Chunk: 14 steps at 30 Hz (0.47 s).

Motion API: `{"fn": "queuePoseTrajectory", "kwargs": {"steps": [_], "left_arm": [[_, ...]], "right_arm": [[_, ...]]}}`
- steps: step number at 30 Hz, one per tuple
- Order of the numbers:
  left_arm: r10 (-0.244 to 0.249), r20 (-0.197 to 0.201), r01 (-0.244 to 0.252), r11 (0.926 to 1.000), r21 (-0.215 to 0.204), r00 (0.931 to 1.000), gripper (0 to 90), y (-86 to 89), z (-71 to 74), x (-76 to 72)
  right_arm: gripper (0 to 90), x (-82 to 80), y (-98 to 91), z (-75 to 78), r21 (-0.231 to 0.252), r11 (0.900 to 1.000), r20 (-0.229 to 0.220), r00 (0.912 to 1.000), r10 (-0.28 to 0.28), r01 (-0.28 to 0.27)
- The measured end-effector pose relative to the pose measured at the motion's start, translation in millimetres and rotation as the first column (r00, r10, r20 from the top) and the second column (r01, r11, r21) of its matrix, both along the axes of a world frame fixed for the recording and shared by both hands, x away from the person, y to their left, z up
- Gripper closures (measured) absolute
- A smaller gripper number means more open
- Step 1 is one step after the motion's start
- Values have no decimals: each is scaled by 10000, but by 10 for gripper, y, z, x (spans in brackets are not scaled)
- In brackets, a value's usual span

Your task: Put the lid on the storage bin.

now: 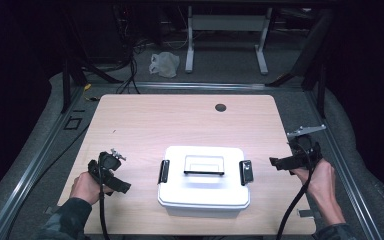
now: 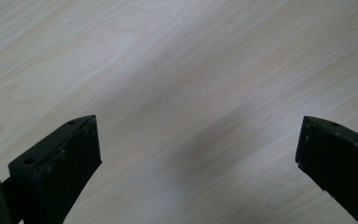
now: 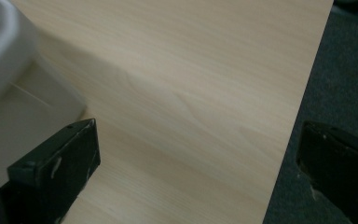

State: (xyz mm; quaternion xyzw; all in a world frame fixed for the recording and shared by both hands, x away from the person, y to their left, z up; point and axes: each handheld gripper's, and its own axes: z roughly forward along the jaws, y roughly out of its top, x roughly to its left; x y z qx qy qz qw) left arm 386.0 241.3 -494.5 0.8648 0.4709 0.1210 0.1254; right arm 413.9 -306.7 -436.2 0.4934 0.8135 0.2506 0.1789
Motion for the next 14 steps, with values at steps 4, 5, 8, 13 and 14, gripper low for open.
{"fn": "queuePoseTrajectory", "kwargs": {"steps": [4,5,8,13,14], "left_arm": [[135,56,-135,9999,-51,9999,0,17,-2,6],[146,78,-146,9999,-69,9999,0,22,-1,7],[152,98,-152,9998,-89,9998,0,34,-1,6],[254,42,-253,9995,-178,9997,0,49,-21,30],[231,40,-230,9996,-178,9997,0,52,-24,38]], "right_arm": [[0,78,-49,-293,-155,9998,-973,9952,-117,102],[0,83,-53,-324,-260,9996,-1026,9946,-174,148],[0,94,-77,-374,10,9998,-1136,9933,-220,223],[0,113,-89,-439,-24,9997,-1263,9917,-235,234],[0,116,-90,-457,21,9997,-1223,9922,-244,248]]}}
